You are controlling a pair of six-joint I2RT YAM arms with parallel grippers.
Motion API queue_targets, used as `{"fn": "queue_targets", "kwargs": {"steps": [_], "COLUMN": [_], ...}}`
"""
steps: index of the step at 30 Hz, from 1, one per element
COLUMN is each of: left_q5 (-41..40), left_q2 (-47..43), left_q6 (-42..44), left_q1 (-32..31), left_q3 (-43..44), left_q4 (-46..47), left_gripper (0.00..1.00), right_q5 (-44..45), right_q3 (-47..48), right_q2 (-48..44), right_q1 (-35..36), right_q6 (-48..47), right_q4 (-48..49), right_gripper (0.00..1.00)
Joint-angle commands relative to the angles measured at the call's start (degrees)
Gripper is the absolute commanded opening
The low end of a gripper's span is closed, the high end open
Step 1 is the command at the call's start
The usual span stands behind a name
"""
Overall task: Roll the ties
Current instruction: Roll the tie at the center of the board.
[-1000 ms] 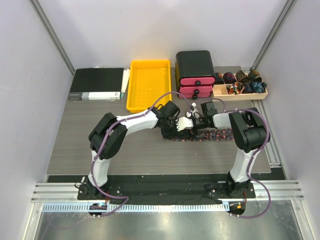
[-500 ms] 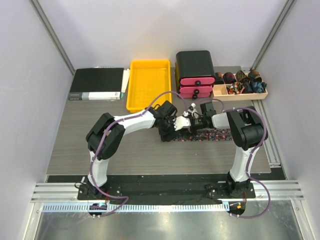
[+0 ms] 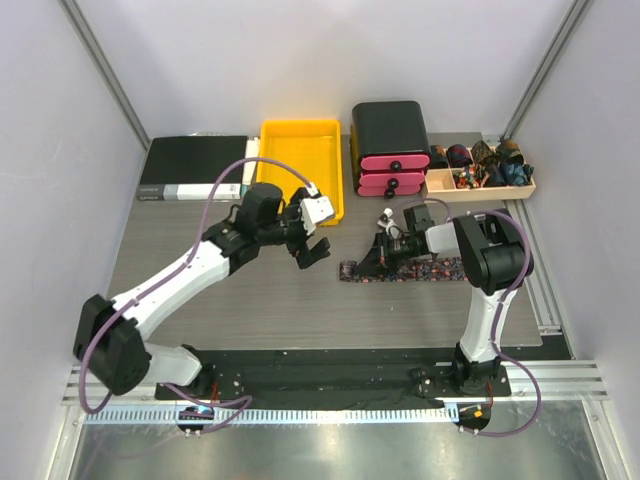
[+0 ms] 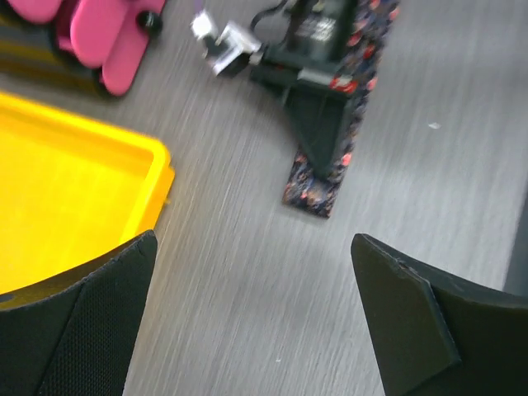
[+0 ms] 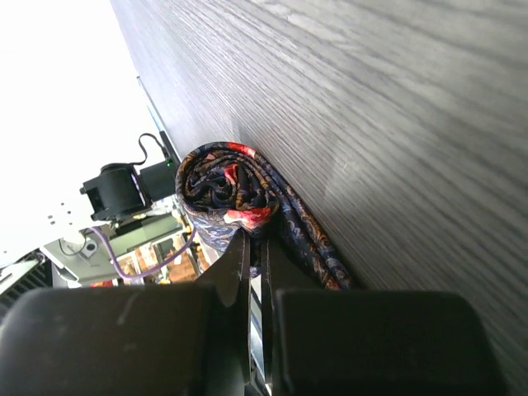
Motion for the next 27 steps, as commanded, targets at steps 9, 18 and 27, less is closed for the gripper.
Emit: {"fn": "queue_targets", "kwargs": {"steps": [9,18,27], "left_q5": [16.0,8.9,8.6], "left_q2": [8.2,15.6,19.7], "left_q6": [2.4,1.7,0.5], "left_q1": [-0.6,-3.5,-4.6], "left_q3": [-9.5,-14.6,-17.5], "left_q4": [17.8,33.4,40.0], "left_gripper": [1.00,1.00,1.00], "right_q5": [5.0,3.7,2.8], "right_q3": [3.7,4.4,3.2], "right_q2": [6.8,9.3,10.9], "right_q1": [0.3,0.4,0.5], "right_q6": [-8.3,-8.7,-9.5], "right_q4": [-9.7,-10.9,-12.3], "right_gripper": [0.01,0.01,0.01]}}
